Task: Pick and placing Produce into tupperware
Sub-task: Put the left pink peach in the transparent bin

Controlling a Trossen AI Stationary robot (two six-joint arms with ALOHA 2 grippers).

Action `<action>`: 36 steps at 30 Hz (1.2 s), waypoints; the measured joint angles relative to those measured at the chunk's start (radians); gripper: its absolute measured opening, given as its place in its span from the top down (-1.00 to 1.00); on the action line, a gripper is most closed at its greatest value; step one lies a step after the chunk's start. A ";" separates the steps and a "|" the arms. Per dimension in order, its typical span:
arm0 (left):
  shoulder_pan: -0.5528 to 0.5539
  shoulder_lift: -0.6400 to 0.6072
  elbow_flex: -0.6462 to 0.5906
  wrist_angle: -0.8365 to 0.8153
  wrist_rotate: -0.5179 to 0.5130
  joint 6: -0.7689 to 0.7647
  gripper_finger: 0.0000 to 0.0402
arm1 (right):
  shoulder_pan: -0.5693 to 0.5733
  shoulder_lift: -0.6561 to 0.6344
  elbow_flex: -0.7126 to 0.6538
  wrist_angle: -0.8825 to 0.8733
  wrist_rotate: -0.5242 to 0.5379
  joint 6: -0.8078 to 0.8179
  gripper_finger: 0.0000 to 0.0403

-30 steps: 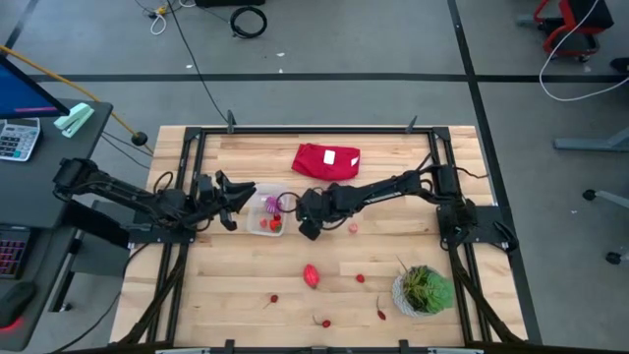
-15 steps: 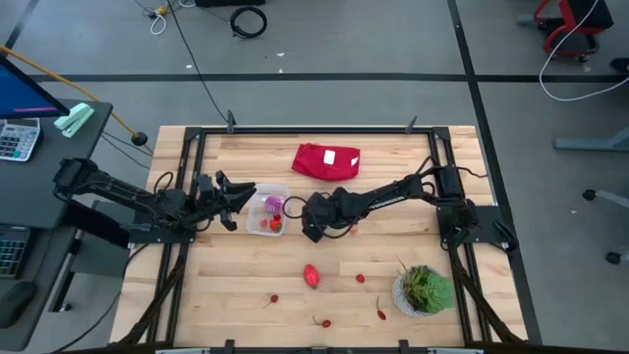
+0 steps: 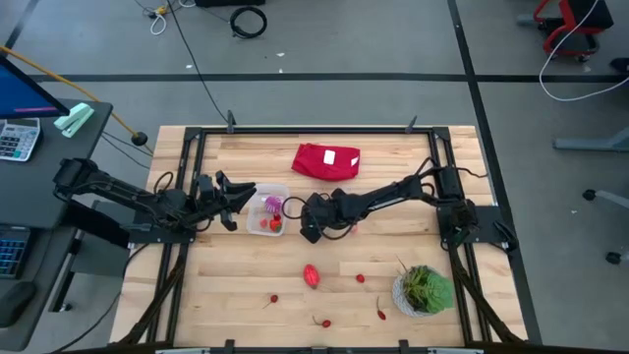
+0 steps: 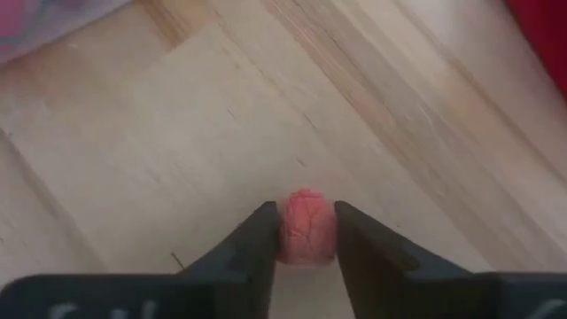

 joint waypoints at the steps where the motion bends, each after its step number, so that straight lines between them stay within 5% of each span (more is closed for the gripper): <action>1: 0.000 0.000 0.000 0.000 0.000 0.000 0.53 | 0.004 0.000 0.000 0.003 0.007 -0.001 0.52; 8: 0.000 0.000 0.000 0.000 0.000 0.001 0.53 | 0.032 -0.001 0.002 0.128 0.029 -0.067 0.77; 21: 0.000 0.000 0.000 0.002 0.000 0.001 0.53 | 0.033 -0.014 0.235 0.311 0.032 -0.302 0.62; 36: 0.000 0.000 0.000 0.018 0.000 0.000 0.53 | 0.002 -0.001 0.241 0.380 -0.122 -0.374 0.58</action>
